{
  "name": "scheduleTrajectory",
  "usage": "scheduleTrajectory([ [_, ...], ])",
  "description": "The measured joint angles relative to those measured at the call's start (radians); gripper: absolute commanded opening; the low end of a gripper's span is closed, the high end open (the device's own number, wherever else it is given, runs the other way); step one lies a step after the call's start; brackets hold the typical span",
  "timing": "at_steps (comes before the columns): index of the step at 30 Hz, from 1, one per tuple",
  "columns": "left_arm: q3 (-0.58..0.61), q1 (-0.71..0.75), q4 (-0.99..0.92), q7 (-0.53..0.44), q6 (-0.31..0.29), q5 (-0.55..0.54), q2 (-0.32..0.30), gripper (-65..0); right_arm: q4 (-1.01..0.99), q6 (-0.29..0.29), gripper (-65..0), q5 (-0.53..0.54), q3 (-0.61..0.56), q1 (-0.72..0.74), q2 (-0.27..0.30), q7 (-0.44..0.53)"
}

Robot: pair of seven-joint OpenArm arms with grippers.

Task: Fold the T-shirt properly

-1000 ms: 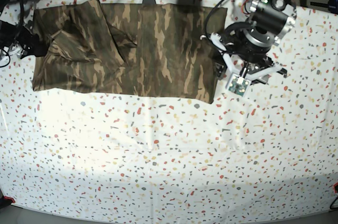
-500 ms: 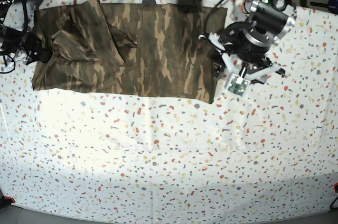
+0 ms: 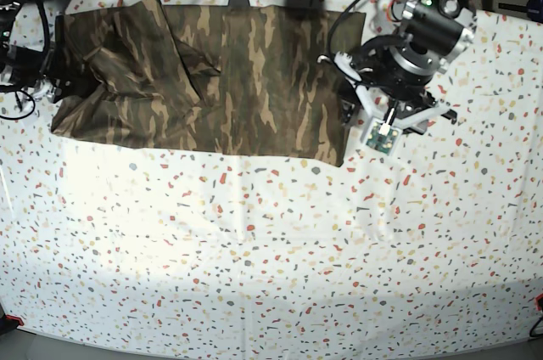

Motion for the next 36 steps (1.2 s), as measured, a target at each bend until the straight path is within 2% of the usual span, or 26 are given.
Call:
scheduleTrajectory([
  [5, 0.000, 0.000, 0.000, 0.000, 0.000, 0.000, 0.000, -36.5, 0.000, 0.000, -36.1, -0.013, 0.002, -0.022, 0.124, -0.003],
  [10, 0.000, 0.000, 0.000, -0.001, 0.000, -0.035, 0.000, -36.5, 0.000, 0.000, -36.1, 0.043, 0.001, 0.003, 0.184, -0.003],
  [12, 0.000, 0.000, 0.000, -0.001, -0.001, -0.045, 0.000, -36.5, 0.000, 0.000, -36.1, 0.013, 0.002, 0.020, 0.200, -0.003],
  [14, 0.000, 0.000, 0.000, -0.001, 0.000, -0.044, 0.000, -36.5, 0.000, 0.000, -36.1, -0.047, 0.006, 0.045, 0.199, -0.004],
  [20, 0.000, 0.000, 0.000, -0.001, 0.000, -0.044, 0.000, -36.5, 0.000, 0.000, -34.8, -0.061, 0.007, 0.088, 0.197, -0.003],
  [23, 0.000, 0.000, 0.000, -0.001, 0.000, -0.044, 0.000, -36.5, 0.000, 0.000, -16.6, -0.072, 0.007, 0.090, 0.197, -0.004],
  [30, 0.000, 0.000, 0.000, -0.001, 0.000, -0.045, 0.000, -36.5, 0.000, 0.000, -17.3, -0.067, 0.007, 0.090, 0.196, -0.003],
  [36, 0.000, 0.000, 0.000, -0.001, 0.000, -0.044, 0.000, -36.5, 0.000, 0.000, -17.3, -0.016, 0.007, 0.092, 0.196, -0.003],
])
